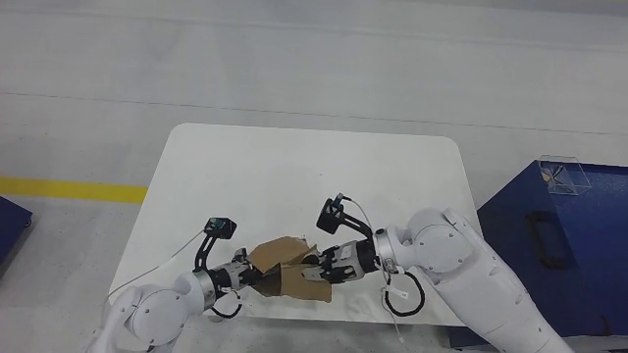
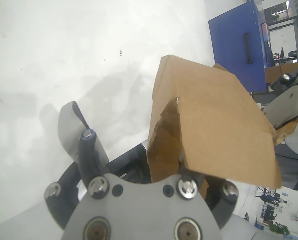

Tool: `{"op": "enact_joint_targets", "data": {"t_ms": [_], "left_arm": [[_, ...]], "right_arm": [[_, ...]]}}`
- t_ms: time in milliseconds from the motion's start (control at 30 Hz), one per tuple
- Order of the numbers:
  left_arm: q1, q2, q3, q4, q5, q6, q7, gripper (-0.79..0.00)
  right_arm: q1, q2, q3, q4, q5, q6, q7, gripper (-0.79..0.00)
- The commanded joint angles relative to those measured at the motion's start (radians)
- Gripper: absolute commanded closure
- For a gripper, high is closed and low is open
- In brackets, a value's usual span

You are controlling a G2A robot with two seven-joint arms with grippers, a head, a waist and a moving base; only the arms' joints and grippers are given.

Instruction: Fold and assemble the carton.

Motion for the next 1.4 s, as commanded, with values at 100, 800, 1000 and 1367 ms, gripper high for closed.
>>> {"op": "enact_joint_targets", "data": {"t_ms": [100,800,1000,1367], "left_arm": [[-0.003,0.001,0.007,0.007,-0.005,0.0,0.001,-0.311],[-0.024,0.004,-0.034,0.035,-0.224,0.046,-0.01,0.0],[-0.055,-0.005,-0.052,0.076,-0.448,0.092,0.002,0.0],[-0.075,-0.01,-0.068,0.106,-0.63,0.198,-0.024,0.0]], "right_arm": [[-0.002,0.001,-0.002,-0.005,-0.008,-0.014,-0.013,0.0],[-0.053,0.014,0.072,-0.056,-0.039,-0.076,-0.178,-0.785],[-0.053,0.014,0.072,-0.056,-0.039,-0.076,-0.178,-0.785],[-0.079,0.022,0.129,-0.063,-0.109,-0.05,-0.257,-0.785]]}}
